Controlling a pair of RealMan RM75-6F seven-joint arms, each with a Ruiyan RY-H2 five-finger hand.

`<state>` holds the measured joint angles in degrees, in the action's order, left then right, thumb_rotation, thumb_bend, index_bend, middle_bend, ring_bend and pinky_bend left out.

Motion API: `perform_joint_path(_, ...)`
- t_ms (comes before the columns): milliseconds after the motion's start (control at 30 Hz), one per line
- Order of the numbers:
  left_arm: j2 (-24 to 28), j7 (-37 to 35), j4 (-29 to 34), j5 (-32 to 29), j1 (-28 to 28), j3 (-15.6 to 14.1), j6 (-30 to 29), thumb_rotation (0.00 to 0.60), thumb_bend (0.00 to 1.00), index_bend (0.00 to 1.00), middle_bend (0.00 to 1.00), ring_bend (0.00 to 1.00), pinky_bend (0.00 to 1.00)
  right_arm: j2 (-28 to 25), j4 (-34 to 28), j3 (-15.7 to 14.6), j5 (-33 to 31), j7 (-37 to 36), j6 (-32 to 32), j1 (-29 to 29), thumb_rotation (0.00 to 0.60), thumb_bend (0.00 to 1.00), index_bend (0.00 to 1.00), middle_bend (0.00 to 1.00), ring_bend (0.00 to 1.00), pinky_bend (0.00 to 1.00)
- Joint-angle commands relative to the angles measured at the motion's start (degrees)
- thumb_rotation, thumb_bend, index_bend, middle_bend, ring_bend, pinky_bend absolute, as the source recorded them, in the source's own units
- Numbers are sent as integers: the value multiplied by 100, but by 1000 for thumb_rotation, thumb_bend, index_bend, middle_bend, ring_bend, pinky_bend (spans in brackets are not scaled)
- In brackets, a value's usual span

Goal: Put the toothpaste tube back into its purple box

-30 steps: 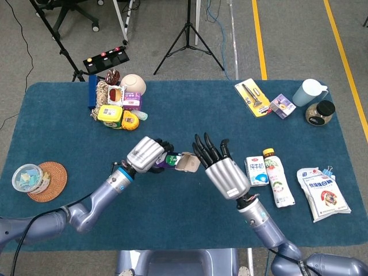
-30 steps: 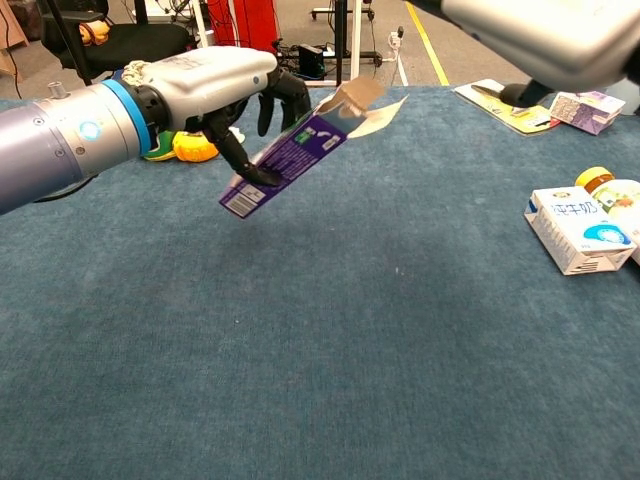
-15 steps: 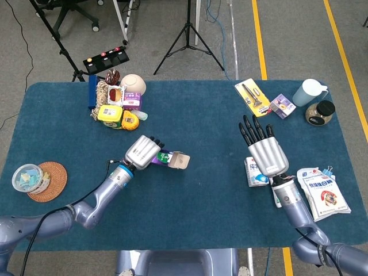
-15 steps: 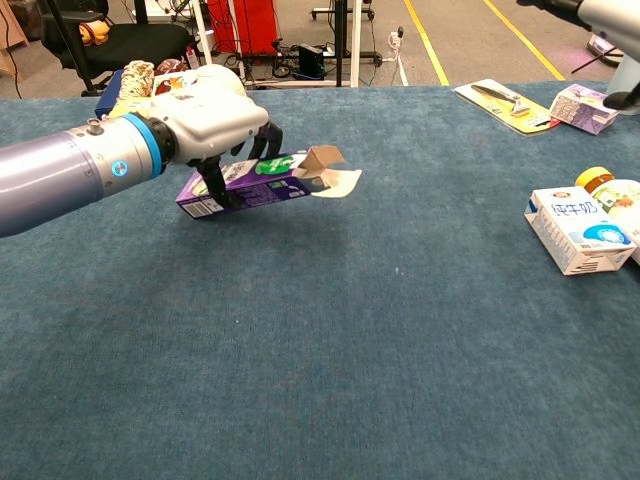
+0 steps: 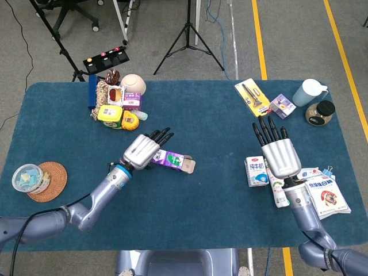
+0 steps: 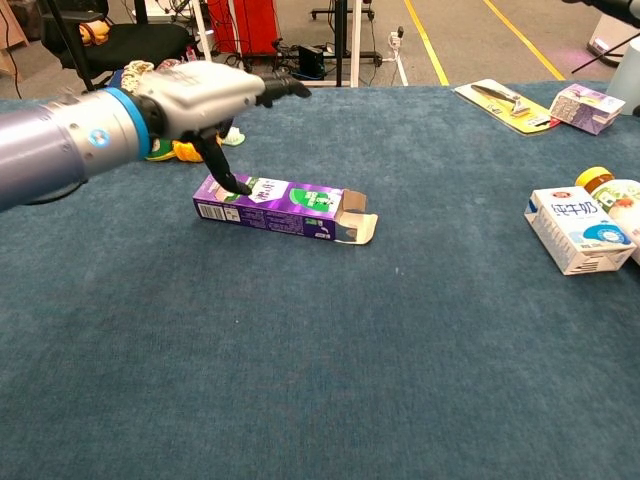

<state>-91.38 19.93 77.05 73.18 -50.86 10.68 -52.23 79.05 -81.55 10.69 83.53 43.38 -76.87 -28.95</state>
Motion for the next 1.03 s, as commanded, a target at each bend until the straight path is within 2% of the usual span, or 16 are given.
perform_joint_path(33, 779, -600, 605, 362, 430, -88, -502, 600, 92, 0, 7, 68, 368, -24, 144, -45, 8, -781, -198, 192, 600, 157, 0, 0, 1, 153)
perform_joint_path(100, 1088, -812, 793, 458, 645, -146, -744, 600, 79, 0, 0, 13, 300, -62, 180, -77, 25, -1253, -249, 275, 600, 91, 0, 0, 0, 103)
perform_joint_path(200, 1502, -1149, 1018, 613, 957, -259, -1073, 600, 63, 0, 0, 0, 254, -163, 237, -132, 73, -1863, -297, 379, 600, 3, 0, 0, 0, 80)
perform_joint_path(367, 2111, -1728, 1305, 890, 1533, -517, -1663, 600, 42, 0, 0, 0, 234, -479, -52, -246, 57, -2786, -286, 594, 600, 0, 0, 0, 0, 56)
perform_joint_path(467, 2526, -2132, 1493, 1066, 2107, -783, -2255, 600, 36, 0, 0, 0, 225, -738, -427, -342, -2, -3305, -366, 837, 600, 0, 0, 0, 0, 53)
perform_joint_path(533, 2789, -2334, 1629, 1151, 2527, -995, -2648, 600, 36, 0, 0, 0, 216, -816, -578, -436, 13, -3386, -499, 1013, 600, 0, 0, 0, 0, 53)
perform_joint_path(767, 2958, -2302, 1716, 1442, 3421, -1418, -3501, 600, 35, 0, 0, 0, 178, -732, -766, -647, 255, -3436, -995, 1421, 600, 0, 0, 0, 0, 53)
perform_joint_path(867, 2813, -2190, 1659, 1442, 3728, -1472, -3778, 600, 35, 0, 0, 0, 177, -632, -808, -697, 377, -3377, -1192, 1551, 600, 0, 0, 0, 0, 53)
perform_joint_path(1033, 2529, -2492, 1397, 1580, 4076, -1541, -4055, 600, 36, 0, 0, 0, 177, -549, -791, -770, 518, -3402, -1250, 1650, 600, 0, 0, 0, 0, 53)
